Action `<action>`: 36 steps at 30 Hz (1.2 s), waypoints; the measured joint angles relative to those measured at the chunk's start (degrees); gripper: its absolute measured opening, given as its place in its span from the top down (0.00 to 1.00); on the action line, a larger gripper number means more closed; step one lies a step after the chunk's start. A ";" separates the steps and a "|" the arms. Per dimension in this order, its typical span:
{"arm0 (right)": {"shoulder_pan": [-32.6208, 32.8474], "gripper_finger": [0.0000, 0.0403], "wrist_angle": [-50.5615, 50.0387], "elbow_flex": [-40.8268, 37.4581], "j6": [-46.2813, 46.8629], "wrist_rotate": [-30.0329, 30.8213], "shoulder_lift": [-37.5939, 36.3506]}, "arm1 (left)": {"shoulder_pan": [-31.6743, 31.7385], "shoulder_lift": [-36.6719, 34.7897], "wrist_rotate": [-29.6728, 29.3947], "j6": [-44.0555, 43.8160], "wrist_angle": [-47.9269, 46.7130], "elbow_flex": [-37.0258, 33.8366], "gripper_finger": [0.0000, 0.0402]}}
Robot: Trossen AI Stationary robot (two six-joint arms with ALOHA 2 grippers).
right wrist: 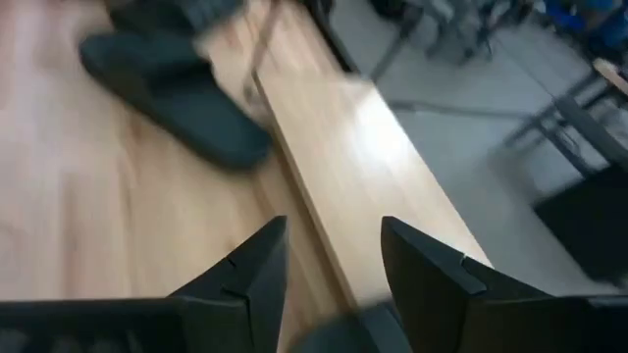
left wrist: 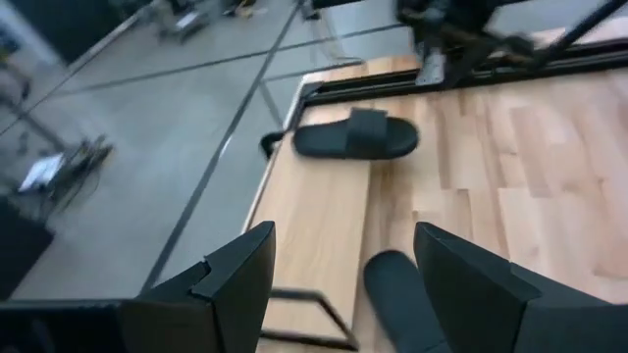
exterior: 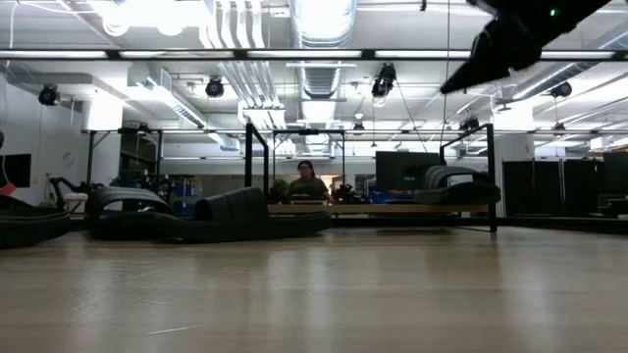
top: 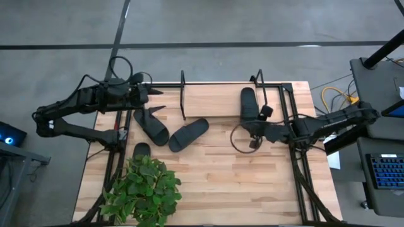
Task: Pick and place slides into the shelf
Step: Put the black slipper on the shelf
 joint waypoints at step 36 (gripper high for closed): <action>5.80 0.72 21.42 -9.17 -0.88 31.34 2.57 | 4.81 -3.43 -5.58 -64.67 23.49 -40.50 0.43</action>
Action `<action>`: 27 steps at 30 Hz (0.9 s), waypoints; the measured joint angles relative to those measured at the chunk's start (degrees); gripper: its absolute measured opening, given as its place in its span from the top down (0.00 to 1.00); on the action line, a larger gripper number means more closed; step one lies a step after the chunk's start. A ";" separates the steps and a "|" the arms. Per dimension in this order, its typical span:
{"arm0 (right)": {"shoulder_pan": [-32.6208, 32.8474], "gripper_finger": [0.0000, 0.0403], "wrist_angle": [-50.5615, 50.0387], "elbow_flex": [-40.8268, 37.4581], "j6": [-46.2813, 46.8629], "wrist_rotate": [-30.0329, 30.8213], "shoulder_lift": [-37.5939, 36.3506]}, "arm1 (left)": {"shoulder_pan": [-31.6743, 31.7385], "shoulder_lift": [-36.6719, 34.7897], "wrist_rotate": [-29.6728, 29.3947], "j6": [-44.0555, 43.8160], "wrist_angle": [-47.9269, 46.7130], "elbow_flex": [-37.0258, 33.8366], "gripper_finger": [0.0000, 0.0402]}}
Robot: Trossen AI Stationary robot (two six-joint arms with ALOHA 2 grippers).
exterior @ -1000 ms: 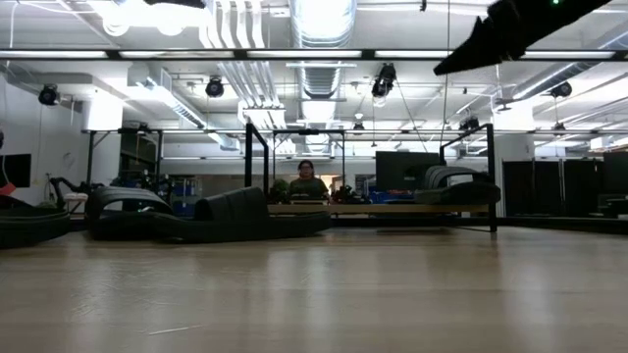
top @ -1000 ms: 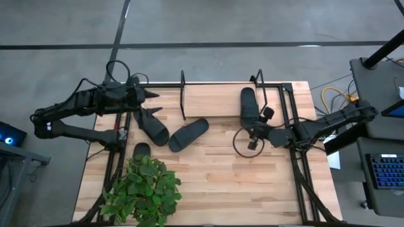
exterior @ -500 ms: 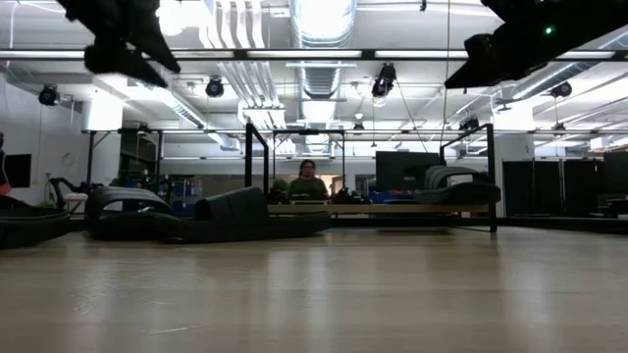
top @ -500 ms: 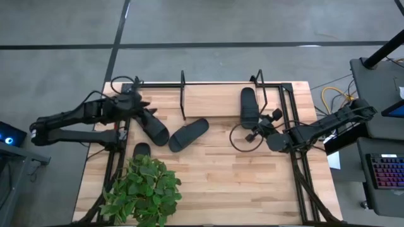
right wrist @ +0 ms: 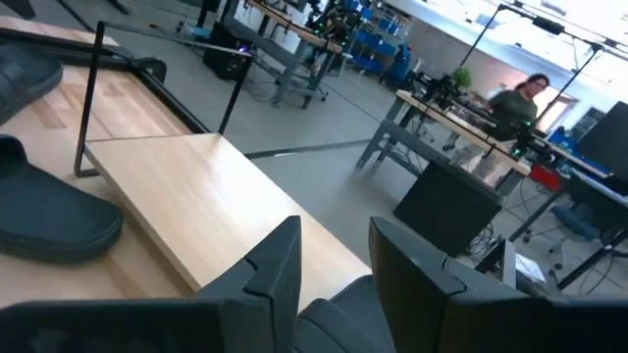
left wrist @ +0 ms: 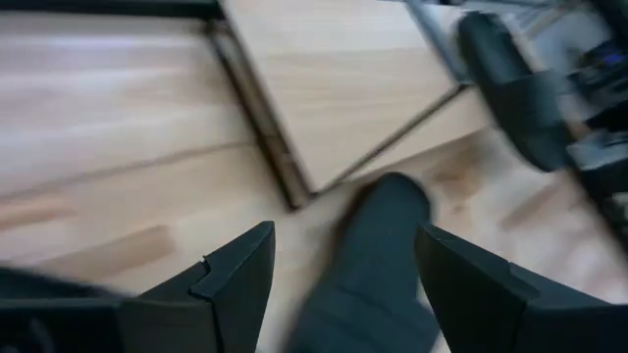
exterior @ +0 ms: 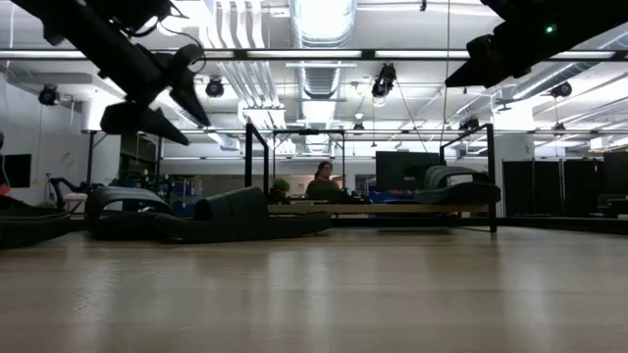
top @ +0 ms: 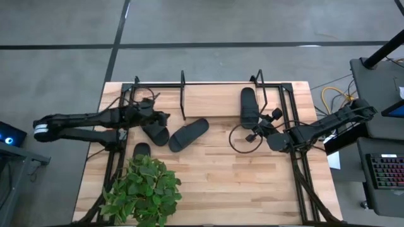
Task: Pick and place slides into the shelf
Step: Put the black slipper on the shelf
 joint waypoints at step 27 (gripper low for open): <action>0.00 0.77 -0.26 -0.17 -3.56 -0.65 -6.73 | -19.93 10.36 -4.12 -26.93 4.46 -2.60 0.43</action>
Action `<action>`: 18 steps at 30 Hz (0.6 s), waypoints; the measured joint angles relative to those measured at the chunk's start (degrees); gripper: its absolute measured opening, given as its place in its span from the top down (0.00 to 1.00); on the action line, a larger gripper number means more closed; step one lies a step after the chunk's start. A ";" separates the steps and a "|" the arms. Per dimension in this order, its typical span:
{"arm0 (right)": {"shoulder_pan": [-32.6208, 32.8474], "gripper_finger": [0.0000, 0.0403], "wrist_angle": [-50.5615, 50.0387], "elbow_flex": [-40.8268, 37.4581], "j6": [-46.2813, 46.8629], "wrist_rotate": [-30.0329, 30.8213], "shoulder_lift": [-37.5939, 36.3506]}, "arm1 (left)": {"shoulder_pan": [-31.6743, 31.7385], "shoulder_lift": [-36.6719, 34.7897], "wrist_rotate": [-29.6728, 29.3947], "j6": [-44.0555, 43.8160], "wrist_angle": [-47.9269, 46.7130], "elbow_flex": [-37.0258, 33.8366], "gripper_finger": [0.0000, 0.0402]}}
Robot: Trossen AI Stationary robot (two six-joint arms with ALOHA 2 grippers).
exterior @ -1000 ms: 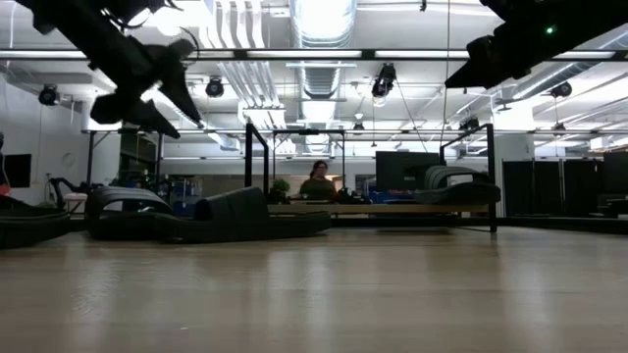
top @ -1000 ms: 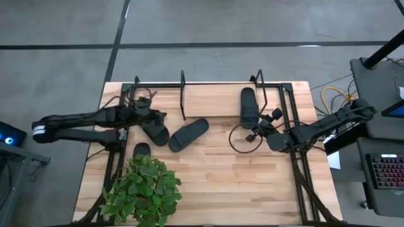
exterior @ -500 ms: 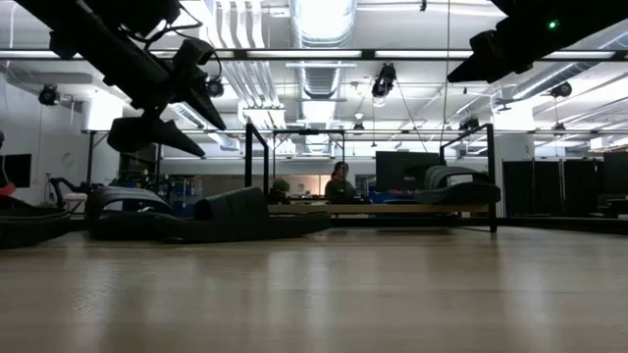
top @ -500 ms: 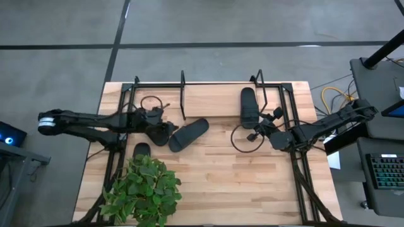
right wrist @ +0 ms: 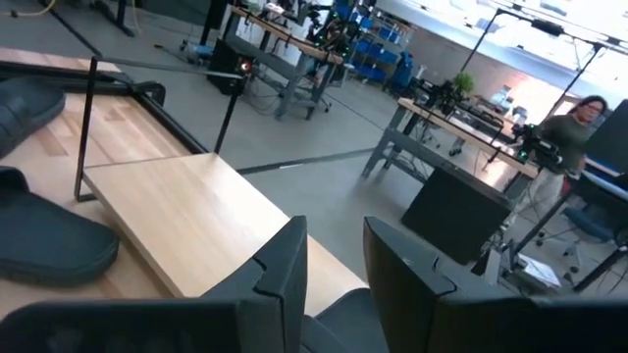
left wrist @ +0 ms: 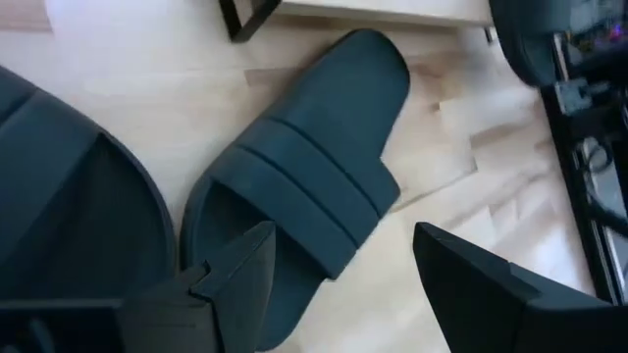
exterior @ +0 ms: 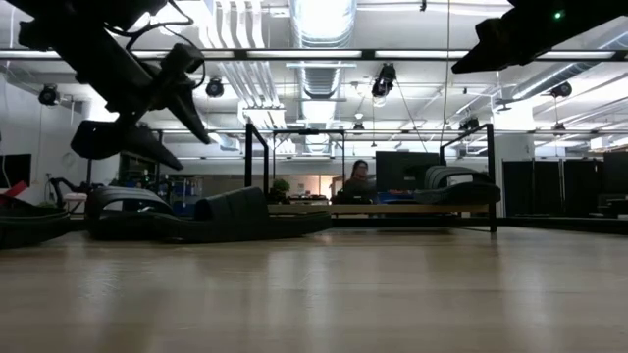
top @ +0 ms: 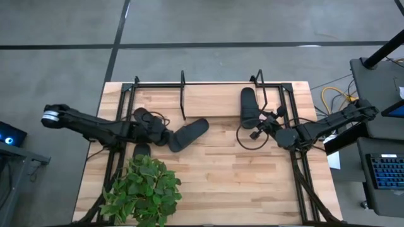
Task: Pick and place slides into the shelf
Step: Put the black slipper on the shelf
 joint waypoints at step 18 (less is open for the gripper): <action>0.00 0.82 -0.01 -0.15 -1.67 0.02 0.07 | -2.05 16.18 -2.73 -7.25 16.50 -3.75 0.43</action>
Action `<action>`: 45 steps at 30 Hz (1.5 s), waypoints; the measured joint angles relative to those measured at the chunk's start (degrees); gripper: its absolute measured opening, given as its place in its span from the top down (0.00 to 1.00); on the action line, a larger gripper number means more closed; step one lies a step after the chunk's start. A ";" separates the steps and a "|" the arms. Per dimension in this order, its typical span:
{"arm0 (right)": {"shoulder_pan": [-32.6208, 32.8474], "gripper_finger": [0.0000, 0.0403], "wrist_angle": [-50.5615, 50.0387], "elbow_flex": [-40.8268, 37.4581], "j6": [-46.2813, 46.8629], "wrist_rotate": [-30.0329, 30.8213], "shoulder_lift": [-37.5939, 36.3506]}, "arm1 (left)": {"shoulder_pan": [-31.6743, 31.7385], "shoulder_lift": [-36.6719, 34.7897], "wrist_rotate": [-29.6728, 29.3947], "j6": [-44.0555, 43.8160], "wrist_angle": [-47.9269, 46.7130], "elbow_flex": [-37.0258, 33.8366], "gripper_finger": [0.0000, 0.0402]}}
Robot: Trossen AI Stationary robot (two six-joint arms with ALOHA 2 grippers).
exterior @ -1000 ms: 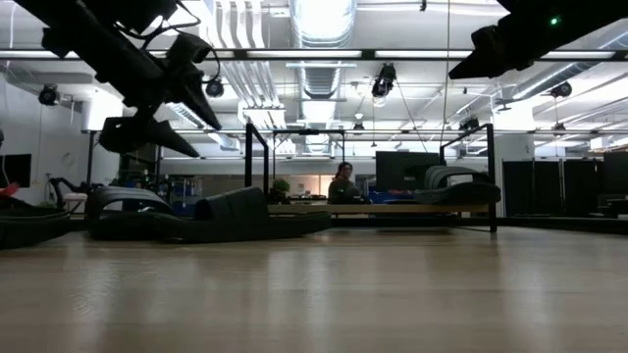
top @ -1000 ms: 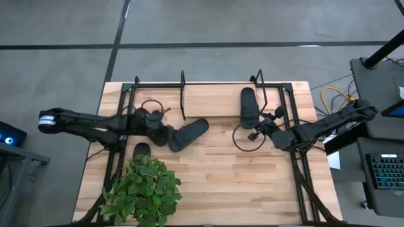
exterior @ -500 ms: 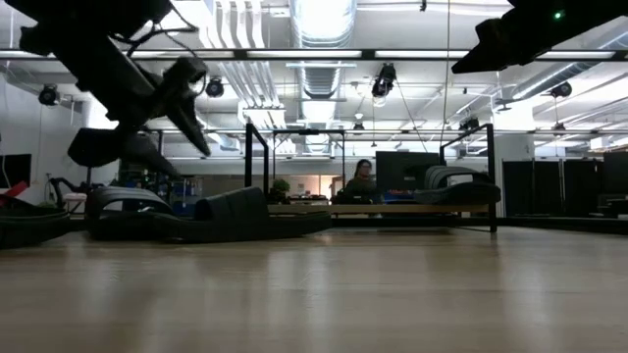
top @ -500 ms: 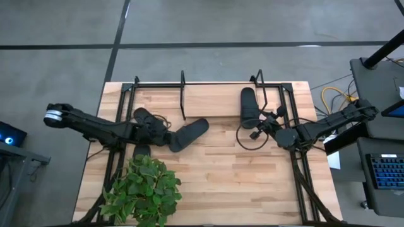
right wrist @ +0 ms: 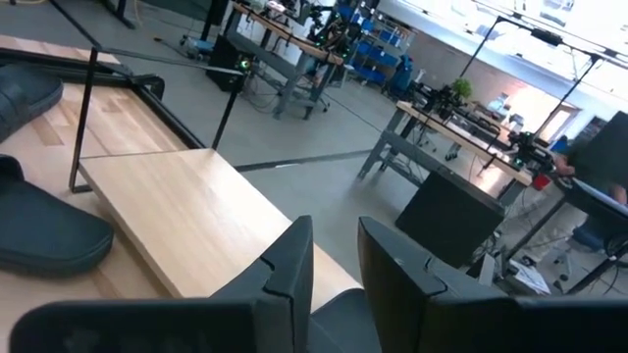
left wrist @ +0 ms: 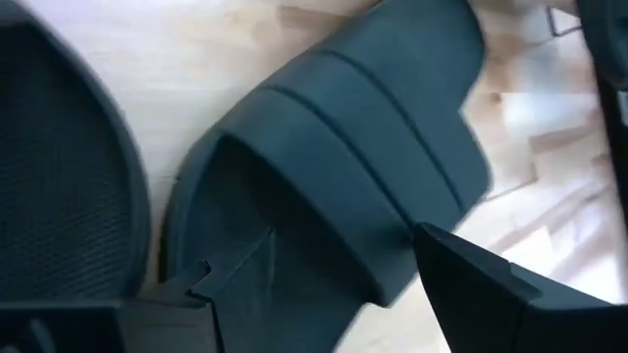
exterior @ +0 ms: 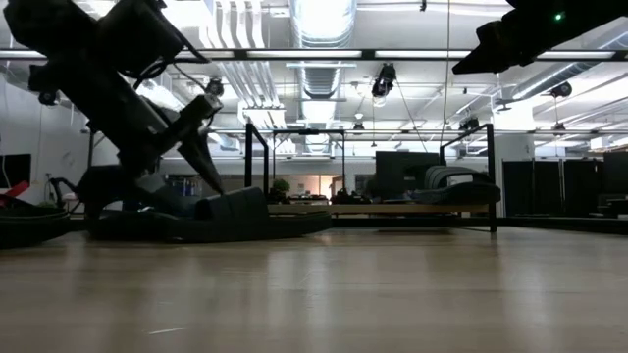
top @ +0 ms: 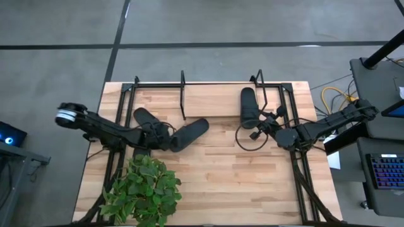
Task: Pick and place slides into the shelf
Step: Put the black slipper on the shelf
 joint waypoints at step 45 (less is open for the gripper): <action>0.02 0.81 0.30 1.94 -9.05 -30.12 0.12 | -2.19 0.20 0.95 18.12 23.56 -0.02 1.00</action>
